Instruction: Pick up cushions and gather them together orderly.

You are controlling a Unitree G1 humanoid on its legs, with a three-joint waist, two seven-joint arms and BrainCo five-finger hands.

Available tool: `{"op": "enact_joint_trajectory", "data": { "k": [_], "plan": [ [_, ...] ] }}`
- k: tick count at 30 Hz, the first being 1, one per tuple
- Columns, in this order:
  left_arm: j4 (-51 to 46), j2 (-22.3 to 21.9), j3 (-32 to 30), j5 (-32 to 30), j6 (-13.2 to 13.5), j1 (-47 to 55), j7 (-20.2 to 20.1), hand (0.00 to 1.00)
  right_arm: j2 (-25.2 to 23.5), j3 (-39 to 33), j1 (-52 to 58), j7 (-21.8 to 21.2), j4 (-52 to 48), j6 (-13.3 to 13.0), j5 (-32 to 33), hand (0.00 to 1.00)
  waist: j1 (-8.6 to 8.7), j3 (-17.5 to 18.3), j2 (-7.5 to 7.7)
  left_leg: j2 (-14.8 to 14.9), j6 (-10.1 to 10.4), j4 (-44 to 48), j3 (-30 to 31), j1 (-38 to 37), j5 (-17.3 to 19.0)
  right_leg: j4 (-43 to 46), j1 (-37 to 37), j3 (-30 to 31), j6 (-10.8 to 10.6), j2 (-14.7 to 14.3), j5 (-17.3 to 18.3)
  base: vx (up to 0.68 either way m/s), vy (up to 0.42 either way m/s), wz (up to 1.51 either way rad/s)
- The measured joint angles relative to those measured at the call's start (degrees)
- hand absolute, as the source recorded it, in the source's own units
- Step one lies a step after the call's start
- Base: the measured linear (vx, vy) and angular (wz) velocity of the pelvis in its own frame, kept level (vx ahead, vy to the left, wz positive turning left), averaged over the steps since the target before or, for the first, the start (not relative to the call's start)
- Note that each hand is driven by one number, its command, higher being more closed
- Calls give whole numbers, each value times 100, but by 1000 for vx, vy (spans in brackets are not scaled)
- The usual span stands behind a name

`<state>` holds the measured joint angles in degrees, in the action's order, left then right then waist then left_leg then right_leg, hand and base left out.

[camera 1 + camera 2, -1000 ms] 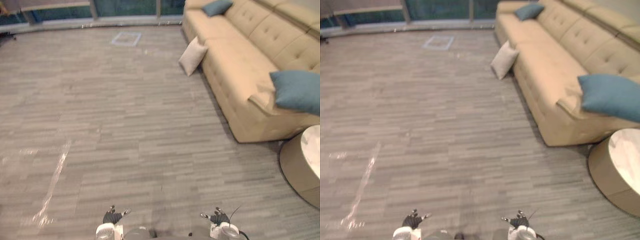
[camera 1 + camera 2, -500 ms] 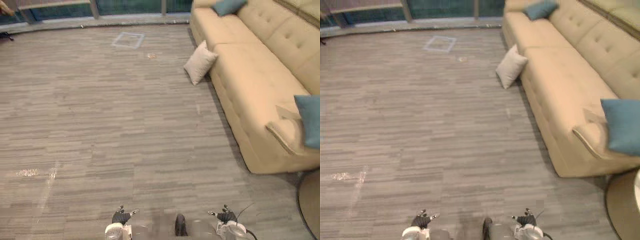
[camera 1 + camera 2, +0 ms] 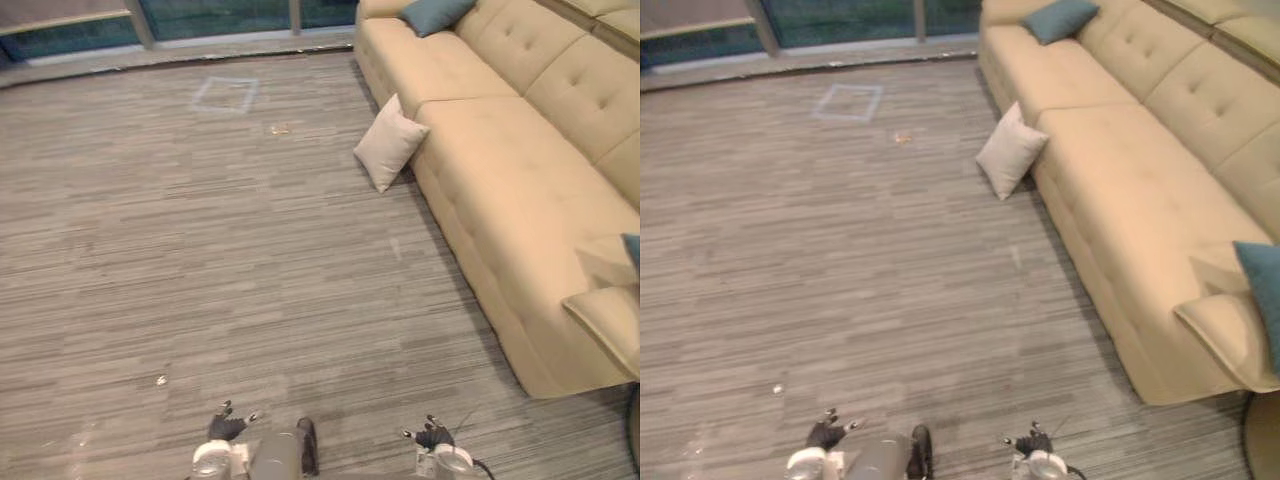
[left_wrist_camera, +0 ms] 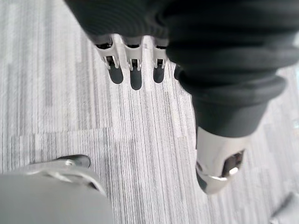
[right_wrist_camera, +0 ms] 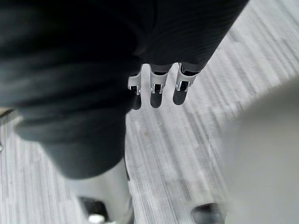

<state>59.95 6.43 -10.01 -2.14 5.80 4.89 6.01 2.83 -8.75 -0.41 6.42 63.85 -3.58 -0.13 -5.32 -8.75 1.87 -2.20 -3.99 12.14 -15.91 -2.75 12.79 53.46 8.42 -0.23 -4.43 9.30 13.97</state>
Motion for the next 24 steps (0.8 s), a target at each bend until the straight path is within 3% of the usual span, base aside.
{"op": "enact_joint_trajectory", "data": {
  "k": [2,4,6,7,8,9,11,12,13,15,16,17,18,19,20,21,22,23,24],
  "plan": [
    [123,1,2,0,-26,37,-1,0,29,-1,-41,-8,-9,-38,3,0,73,-28,-72,86,-36,-251,-5,-585,190,-700,474,-477,228,-355,368,617,126,2],
    [147,30,149,-9,-26,9,-4,0,32,46,-164,-20,-32,-49,9,0,238,-40,-102,148,-38,-552,68,-965,211,-2106,916,-803,249,-765,134,474,48,32],
    [138,154,340,-124,-20,-17,-9,0,34,32,-121,-16,-197,-52,9,0,374,-47,57,-36,-19,-767,397,-1417,216,-4009,1132,-840,184,-1041,-960,704,9,65],
    [141,215,376,-178,-23,-10,-9,0,35,30,-80,-8,-207,-39,6,0,377,-14,160,-154,52,-740,555,-1558,256,-4189,1191,-792,205,-1026,-1165,840,-38,85],
    [146,188,375,-230,-19,29,-8,0,93,-26,-23,7,-209,-38,11,0,424,19,139,-162,267,-532,823,-1785,389,-3929,1146,-500,727,-1078,-1889,716,-52,77],
    [133,38,255,-235,-15,56,-7,0,183,-59,52,2,-193,-2,5,0,452,152,-11,2,297,-104,1020,-1734,401,-3483,1185,-582,943,-1147,-1776,744,-50,69],
    [100,-181,-57,-229,-1,133,-10,0,179,-166,35,-1,-240,22,-1,0,435,283,-263,186,554,1153,1161,-1222,246,-3365,1034,-680,991,-1219,-1405,781,-6,15],
    [7,-326,-288,-224,-6,173,-7,0,176,-126,6,-1,-338,35,1,0,391,263,-422,373,1004,2474,1075,-691,-261,-3451,775,-606,1017,-1339,-1192,705,29,-20],
    [-58,-393,-348,-227,-14,203,-9,0,131,-54,-7,-3,-368,63,-10,0,328,199,-541,723,1043,3502,820,-259,-301,-3630,417,-575,1095,-1436,-1084,670,43,-20],
    [-146,-353,-224,-223,0,213,-22,0,116,-197,4,-13,-314,103,6,0,291,168,-507,1090,694,4099,352,207,265,-4009,-376,-591,1095,-1392,-983,669,47,12],
    [-247,-266,-157,-208,3,228,-27,0,46,-238,13,6,-264,121,14,0,227,132,-355,1087,563,3910,180,491,519,-4324,-822,-584,1090,-1229,-976,566,58,29],
    [-292,-232,-126,-202,11,230,-28,0,46,-239,-36,12,-239,127,14,0,209,137,-301,1032,540,3740,115,699,634,-4499,-1053,-571,1090,-1123,-963,516,84,27],
    [-345,-162,-68,-174,15,232,-30,0,49,-256,-49,29,-209,132,14,0,196,169,-148,848,586,3117,78,1116,688,-4767,-1318,-568,936,-896,-864,458,104,21],
    [-340,-135,32,-159,13,233,-25,0,77,-293,-89,46,-205,131,12,0,180,158,-158,713,650,2228,154,1427,604,-4926,-1493,-545,777,-768,-731,434,125,14],
    [-311,-151,59,-160,12,236,-21,0,106,-315,-118,50,-204,132,12,0,166,161,-243,655,711,1518,331,1608,405,-4993,-1582,-522,720,-735,-659,408,187,-9],
    [-267,-194,70,-153,1,250,-19,0,152,-337,-177,57,-159,132,11,0,99,137,-410,699,940,567,615,1900,-187,-5066,-1691,-380,644,-745,-478,389,270,-43],
    [-175,-236,92,-137,-6,315,-10,0,197,-309,-198,66,-88,137,5,0,5,155,-501,819,1152,388,725,2052,-597,-5067,-1700,-191,526,-752,-344,389,299,-70],
    [-165,-258,81,-99,-7,396,14,0,191,-213,-207,78,-12,138,5,0,-100,167,-523,900,1185,453,590,2078,-964,-5084,-1771,-18,438,-754,-258,423,330,-83],
    [-136,-248,59,-90,10,435,32,0,96,-181,-229,89,81,150,1,0,-159,186,-427,832,770,625,442,2043,-1106,-5099,-1865,138,357,-580,-99,483,351,-70]
  ]
}}
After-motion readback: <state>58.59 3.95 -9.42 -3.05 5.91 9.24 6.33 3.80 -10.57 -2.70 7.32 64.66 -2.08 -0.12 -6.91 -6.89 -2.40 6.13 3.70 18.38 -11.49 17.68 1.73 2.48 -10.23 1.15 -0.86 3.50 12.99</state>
